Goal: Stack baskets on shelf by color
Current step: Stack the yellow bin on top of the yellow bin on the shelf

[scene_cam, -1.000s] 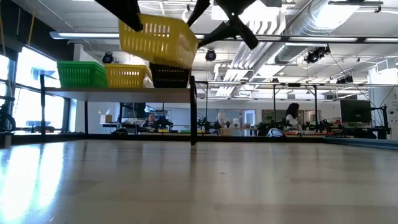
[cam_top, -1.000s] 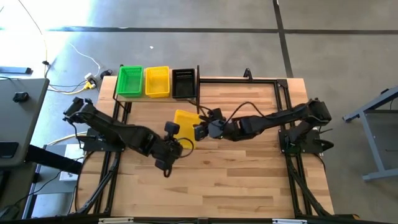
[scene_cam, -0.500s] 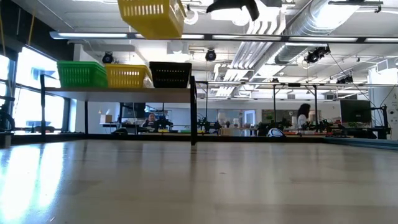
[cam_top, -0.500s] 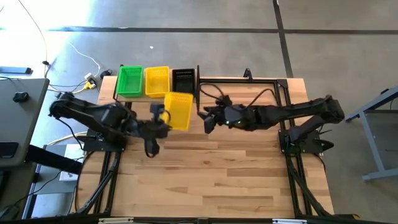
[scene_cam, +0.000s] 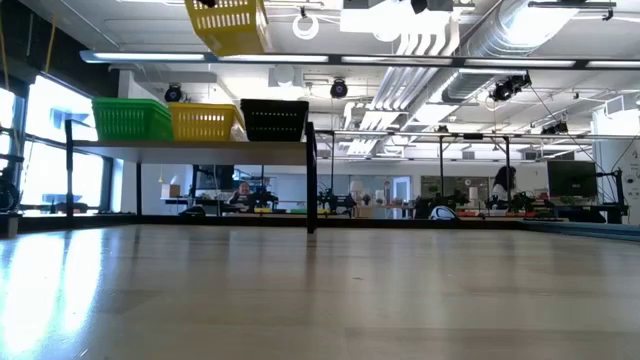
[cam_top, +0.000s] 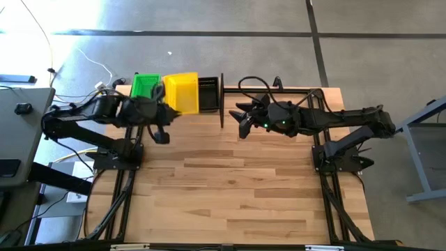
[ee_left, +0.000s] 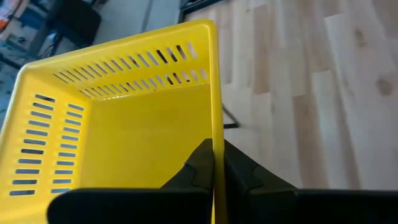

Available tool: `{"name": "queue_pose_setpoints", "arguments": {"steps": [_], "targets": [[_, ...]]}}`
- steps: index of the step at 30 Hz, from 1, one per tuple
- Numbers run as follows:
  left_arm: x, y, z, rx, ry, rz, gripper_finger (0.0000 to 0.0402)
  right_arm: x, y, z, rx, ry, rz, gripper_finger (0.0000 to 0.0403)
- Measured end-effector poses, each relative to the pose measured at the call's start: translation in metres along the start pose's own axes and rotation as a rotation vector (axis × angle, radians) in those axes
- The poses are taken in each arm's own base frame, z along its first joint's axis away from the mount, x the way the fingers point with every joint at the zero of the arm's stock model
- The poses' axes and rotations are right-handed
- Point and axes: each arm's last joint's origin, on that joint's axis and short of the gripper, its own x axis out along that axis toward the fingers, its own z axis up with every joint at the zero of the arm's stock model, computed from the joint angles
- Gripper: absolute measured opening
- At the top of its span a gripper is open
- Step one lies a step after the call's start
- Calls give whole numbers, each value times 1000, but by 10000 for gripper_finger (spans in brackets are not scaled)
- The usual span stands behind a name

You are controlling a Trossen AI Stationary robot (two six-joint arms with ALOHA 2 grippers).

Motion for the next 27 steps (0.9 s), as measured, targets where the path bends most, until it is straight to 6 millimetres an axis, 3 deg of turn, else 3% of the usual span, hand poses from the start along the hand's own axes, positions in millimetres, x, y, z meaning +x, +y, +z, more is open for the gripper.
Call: {"name": "queue_pose_setpoints", "arguments": {"steps": [12,27], "targets": [[0,52,-30,-59,20,3,0,10,-23,12,-68,12,9,186],[27,77,-76,-91,121,-71,0,21,-51,24,-72,38,55,186]]}}
